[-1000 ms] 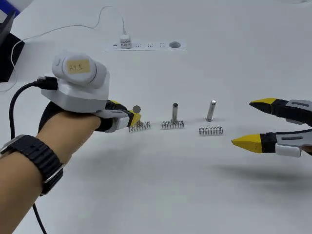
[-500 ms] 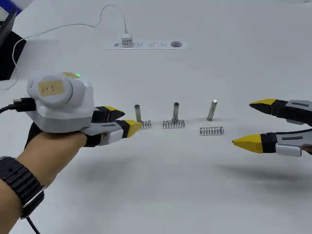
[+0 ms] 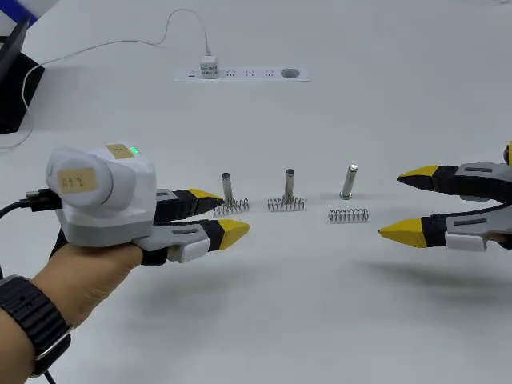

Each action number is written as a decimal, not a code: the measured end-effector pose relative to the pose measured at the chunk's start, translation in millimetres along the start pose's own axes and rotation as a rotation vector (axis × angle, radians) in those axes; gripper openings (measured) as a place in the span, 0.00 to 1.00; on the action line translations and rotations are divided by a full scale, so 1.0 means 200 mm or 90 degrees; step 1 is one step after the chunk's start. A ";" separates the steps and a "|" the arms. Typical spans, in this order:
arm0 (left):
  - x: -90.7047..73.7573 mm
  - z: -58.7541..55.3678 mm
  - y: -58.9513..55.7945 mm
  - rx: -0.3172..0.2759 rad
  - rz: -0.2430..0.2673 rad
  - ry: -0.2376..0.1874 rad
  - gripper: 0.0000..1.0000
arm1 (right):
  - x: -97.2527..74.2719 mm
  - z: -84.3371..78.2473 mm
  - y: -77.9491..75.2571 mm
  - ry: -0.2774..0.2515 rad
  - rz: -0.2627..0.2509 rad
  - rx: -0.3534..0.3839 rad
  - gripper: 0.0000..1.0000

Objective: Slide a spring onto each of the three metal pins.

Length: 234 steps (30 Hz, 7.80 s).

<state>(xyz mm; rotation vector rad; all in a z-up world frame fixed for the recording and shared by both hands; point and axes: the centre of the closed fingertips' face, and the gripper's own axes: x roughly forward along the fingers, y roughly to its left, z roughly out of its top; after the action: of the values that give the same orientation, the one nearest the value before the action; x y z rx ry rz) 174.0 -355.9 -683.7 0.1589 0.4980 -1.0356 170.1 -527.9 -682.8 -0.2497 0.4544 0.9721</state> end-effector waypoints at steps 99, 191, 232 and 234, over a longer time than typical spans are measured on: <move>0.36 0.03 -0.36 0.179 -0.171 0.033 0.12 | 0.20 0.06 0.33 0.182 0.213 -0.190 0.12; 0.10 0.00 -0.18 0.095 -0.088 -0.044 0.40 | 0.06 0.34 0.05 0.331 0.081 -0.235 0.12; -0.06 -0.10 -0.05 0.023 -0.013 -0.058 0.53 | 0.17 0.23 -0.14 0.416 0.090 -0.228 0.12; -0.06 -0.10 -0.05 0.023 -0.013 -0.058 0.53 | 0.18 0.22 -0.14 0.421 0.091 -0.230 0.12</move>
<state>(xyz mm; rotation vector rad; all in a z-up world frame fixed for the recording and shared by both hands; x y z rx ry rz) 154.2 -345.3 -694.5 0.1378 0.3993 -1.0675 223.0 -499.6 -660.9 -0.8890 0.9074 1.1000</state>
